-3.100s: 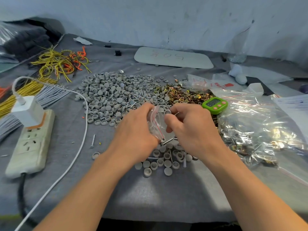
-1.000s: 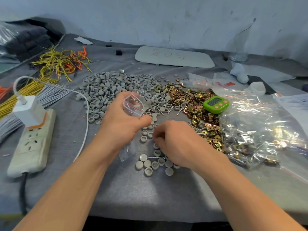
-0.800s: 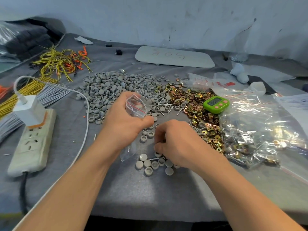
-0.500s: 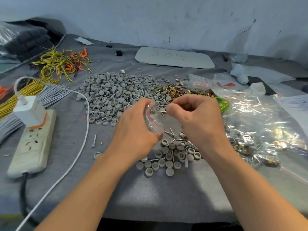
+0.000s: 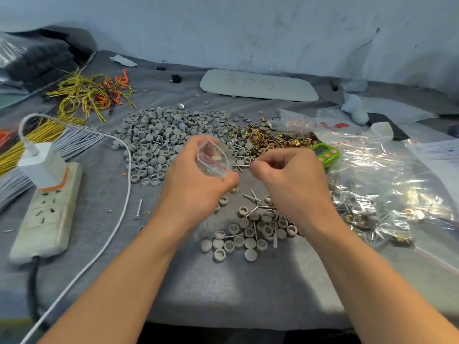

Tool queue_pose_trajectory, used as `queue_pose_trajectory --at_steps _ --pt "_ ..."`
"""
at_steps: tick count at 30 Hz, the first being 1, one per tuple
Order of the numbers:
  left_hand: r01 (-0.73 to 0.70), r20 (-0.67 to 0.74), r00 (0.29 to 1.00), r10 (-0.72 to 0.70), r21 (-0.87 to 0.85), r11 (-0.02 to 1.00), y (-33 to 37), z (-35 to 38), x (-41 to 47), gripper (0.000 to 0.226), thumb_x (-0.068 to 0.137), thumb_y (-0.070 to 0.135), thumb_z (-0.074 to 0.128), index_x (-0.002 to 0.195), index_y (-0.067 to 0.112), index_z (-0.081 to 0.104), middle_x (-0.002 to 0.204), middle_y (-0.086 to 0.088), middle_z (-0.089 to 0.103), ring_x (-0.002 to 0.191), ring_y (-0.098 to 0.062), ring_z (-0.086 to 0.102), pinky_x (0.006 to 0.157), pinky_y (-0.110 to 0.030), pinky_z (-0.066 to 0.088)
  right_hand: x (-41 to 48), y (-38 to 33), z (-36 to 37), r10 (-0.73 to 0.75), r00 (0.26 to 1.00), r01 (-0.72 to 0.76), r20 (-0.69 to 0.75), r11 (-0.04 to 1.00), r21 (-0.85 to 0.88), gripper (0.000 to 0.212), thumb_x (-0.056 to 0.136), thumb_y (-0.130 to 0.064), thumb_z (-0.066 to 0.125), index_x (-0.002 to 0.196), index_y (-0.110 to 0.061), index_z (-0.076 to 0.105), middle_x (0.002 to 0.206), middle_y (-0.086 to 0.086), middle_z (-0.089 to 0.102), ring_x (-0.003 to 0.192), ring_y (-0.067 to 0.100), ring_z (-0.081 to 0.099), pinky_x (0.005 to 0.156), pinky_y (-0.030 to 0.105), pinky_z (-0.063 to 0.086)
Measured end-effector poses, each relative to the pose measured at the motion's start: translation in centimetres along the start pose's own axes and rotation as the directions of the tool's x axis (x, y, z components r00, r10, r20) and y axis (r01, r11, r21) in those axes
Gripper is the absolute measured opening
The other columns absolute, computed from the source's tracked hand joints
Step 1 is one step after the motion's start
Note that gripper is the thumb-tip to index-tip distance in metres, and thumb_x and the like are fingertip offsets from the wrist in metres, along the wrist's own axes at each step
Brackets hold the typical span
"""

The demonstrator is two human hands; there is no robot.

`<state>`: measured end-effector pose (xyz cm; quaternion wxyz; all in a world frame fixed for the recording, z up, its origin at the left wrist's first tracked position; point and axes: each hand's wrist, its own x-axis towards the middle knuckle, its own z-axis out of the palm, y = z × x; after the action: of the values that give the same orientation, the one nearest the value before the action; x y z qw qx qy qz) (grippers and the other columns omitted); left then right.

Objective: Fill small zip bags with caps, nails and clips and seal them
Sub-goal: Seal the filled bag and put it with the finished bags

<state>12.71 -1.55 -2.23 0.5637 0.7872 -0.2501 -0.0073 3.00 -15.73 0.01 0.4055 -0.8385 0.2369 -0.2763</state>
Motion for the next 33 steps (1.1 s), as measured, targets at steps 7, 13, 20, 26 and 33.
queue_pose_trajectory --at_steps 7,13,20,26,33 --pt "0.028 -0.142 0.989 -0.033 -0.039 0.999 -0.4 -1.2 0.6 0.053 0.056 0.041 0.08 0.106 0.046 0.06 0.099 0.019 0.069 0.088 0.002 0.066 0.084 -0.034 0.056 -1.5 -1.2 1.4 0.109 0.822 0.209 0.558 0.855 -0.475 0.007 0.084 -0.026 0.075 0.089 -0.03 0.079 0.084 -0.005 0.078 0.076 0.016 0.073 0.076 0.032 0.061" --pt "0.008 -0.104 0.995 -0.004 0.041 0.999 -0.4 -1.5 0.3 0.057 0.059 0.038 0.079 0.112 0.044 0.057 0.102 0.018 0.067 0.092 -0.002 0.065 0.086 -0.034 0.055 -1.4 -1.5 1.4 0.064 0.837 0.234 0.544 0.856 -0.461 0.019 0.083 -0.013 0.071 0.075 -0.029 0.078 0.072 -0.01 0.075 0.069 0.01 0.07 0.068 0.026 0.06" --pt "-0.065 0.063 0.997 0.049 0.286 0.956 0.2 -0.8 -0.4 0.063 0.063 0.029 0.088 0.111 0.047 0.051 0.097 0.02 0.063 0.085 0.007 0.057 0.064 -0.013 0.037 -1.0 -1.1 0.4 -0.095 0.995 0.09 0.026 0.987 0.129 0.023 0.087 -0.012 0.08 0.105 -0.027 0.082 0.085 -0.012 0.079 0.07 0.001 0.073 0.068 0.023 0.062" --pt "-0.11 0.193 0.979 0.06 0.257 0.96 0.8 0.8 -1.4 0.055 0.064 0.035 0.082 0.107 0.048 0.051 0.093 0.021 0.065 0.082 0.009 0.058 0.06 -0.014 0.039 -1.3 -2.0 1.1 -0.104 0.991 0.088 0.089 0.982 0.164 0.027 0.075 -0.004 0.088 0.087 -0.028 0.082 0.08 -0.014 0.078 0.077 -0.002 0.074 0.075 0.027 0.063" --pt "-0.052 0.136 0.99 0.037 0.109 0.993 0.4 0.6 -1.0 0.059 0.067 0.026 0.086 0.113 0.046 0.056 0.097 0.021 0.065 0.082 0.004 0.064 0.068 -0.016 0.047 -0.2 -1.3 -0.2 -0.109 0.992 0.118 -0.056 0.977 0.176 0.019 0.082 -0.01 0.082 0.087 -0.028 0.084 0.079 -0.019 0.077 0.077 -0.003 0.074 0.074 0.022 0.061"
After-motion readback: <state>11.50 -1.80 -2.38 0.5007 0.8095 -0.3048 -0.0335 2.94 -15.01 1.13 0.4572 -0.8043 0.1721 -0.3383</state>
